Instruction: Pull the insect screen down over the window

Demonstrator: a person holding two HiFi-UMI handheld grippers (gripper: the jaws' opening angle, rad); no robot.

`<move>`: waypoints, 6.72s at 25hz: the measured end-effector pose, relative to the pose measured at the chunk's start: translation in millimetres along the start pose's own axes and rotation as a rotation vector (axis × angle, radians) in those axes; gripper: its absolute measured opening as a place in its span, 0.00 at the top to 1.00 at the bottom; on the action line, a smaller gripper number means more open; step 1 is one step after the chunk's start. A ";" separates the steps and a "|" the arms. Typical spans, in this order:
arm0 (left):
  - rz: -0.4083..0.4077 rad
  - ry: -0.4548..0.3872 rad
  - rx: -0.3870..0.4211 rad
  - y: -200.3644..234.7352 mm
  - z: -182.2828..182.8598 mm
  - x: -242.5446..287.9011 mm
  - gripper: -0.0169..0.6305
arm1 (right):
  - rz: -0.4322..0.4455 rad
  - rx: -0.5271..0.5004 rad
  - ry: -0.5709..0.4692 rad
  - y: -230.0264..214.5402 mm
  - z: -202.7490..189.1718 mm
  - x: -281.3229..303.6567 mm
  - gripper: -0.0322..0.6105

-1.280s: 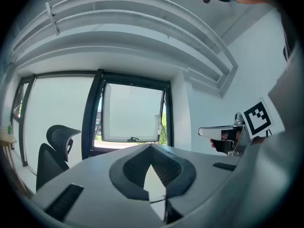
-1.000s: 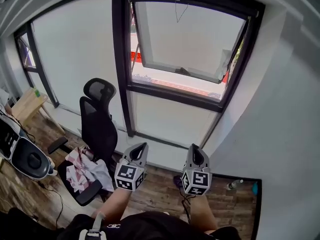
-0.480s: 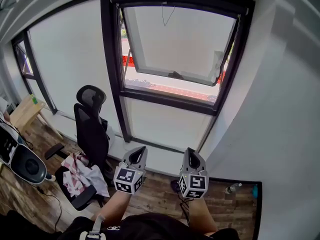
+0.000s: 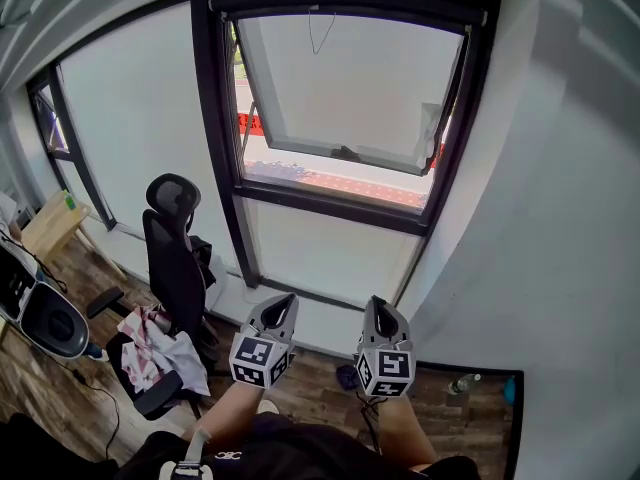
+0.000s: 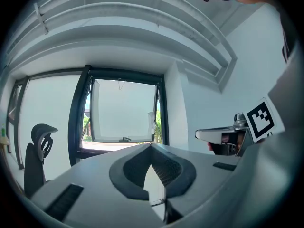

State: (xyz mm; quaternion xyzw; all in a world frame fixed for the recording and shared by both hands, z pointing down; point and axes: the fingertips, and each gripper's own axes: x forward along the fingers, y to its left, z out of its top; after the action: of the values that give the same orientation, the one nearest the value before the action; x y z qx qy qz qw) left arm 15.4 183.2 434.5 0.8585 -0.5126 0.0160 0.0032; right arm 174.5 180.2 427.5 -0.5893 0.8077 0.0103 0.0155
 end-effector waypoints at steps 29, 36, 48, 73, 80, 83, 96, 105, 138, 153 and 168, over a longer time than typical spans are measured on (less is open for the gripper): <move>-0.074 -0.037 -0.003 124.4 2.2 167.0 0.97 | -0.063 -0.051 -0.013 -23.7 -10.6 197.0 0.94; -0.076 -0.035 -0.016 189.4 11.9 210.5 0.97 | -0.068 -0.059 -0.014 -9.8 -4.0 273.8 0.94; -0.114 -0.033 -0.020 289.9 15.5 279.5 0.97 | -0.106 -0.084 -0.012 8.2 -3.6 390.6 0.94; -0.069 -0.013 0.412 321.5 53.3 375.2 0.97 | -0.223 -0.325 0.012 -96.4 12.2 417.6 0.94; -0.070 -0.013 0.721 307.3 93.5 394.0 0.97 | -0.273 -0.734 0.064 -148.2 65.5 409.1 0.94; -0.113 -0.007 0.802 299.1 112.9 401.2 0.77 | -0.264 -0.788 0.115 -175.6 84.5 410.0 0.86; 0.049 -0.075 1.084 336.5 254.8 410.9 0.71 | -0.338 -1.030 0.068 -236.5 220.1 389.0 0.72; 0.155 -0.079 1.199 369.0 352.8 407.3 0.71 | -0.417 -1.137 0.038 -259.1 308.3 382.1 0.73; 0.261 0.025 1.273 467.6 490.5 451.2 0.72 | -0.685 -1.329 0.223 -331.7 478.2 431.3 0.76; 0.298 0.090 1.298 486.4 485.0 474.3 0.75 | -0.737 -1.405 0.297 -353.7 477.5 438.9 0.84; 0.237 0.096 1.299 480.7 483.2 470.9 0.88 | -0.713 -1.495 0.307 -349.5 472.9 451.5 0.90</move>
State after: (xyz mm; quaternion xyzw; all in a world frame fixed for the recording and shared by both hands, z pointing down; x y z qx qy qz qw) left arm -172.8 -469.8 -39.2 0.6221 -0.4890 0.3603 -0.4941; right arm 375.8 -339.5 -61.3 -0.6592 0.3469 0.4566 -0.4864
